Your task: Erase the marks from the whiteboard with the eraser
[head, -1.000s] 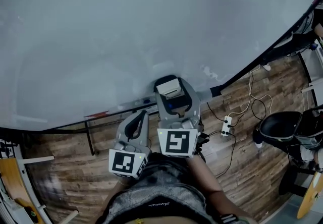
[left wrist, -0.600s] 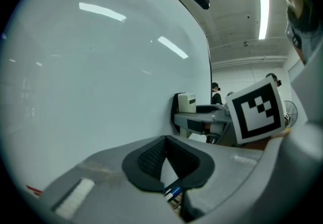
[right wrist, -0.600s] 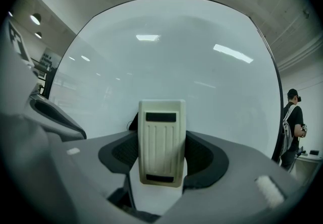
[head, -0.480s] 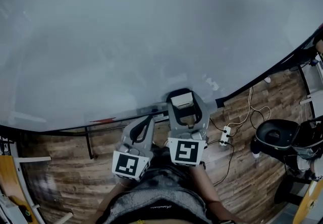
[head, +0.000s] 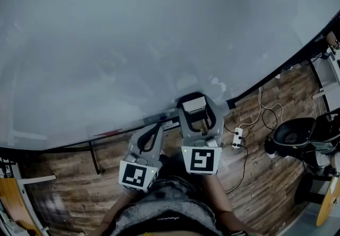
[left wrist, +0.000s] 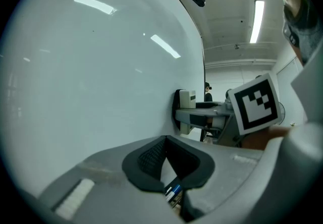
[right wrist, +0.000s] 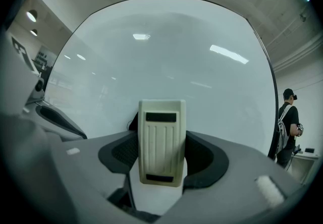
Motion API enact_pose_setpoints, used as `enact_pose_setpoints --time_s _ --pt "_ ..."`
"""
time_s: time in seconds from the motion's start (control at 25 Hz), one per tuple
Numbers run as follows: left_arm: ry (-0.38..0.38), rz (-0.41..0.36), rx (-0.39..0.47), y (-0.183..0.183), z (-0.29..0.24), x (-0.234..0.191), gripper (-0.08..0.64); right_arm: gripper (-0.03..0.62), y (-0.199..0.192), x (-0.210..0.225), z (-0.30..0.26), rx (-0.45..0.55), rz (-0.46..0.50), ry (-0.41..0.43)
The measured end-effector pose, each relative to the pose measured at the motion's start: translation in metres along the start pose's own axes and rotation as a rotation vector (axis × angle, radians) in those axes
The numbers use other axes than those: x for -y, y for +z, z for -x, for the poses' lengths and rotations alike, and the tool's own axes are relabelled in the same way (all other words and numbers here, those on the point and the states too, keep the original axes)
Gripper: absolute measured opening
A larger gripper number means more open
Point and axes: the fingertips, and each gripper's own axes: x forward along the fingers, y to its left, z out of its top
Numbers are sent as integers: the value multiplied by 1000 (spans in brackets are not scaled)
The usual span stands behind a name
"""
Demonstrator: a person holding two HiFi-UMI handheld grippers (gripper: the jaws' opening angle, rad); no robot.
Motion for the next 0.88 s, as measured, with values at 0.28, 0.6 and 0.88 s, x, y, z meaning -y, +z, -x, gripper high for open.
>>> enact_pose_setpoints --time_s 0.28,0.6,0.88 --pt "-4 -15 18 -2 -10 -2 3 262 -10 10 0 -25 29 -21" --pt "12 -12 32 16 -59 56 3 262 -19 64 4 -22 38 40" --pt "43 -20 17 14 -93 102 3 262 -37 119 12 -7 21 40"
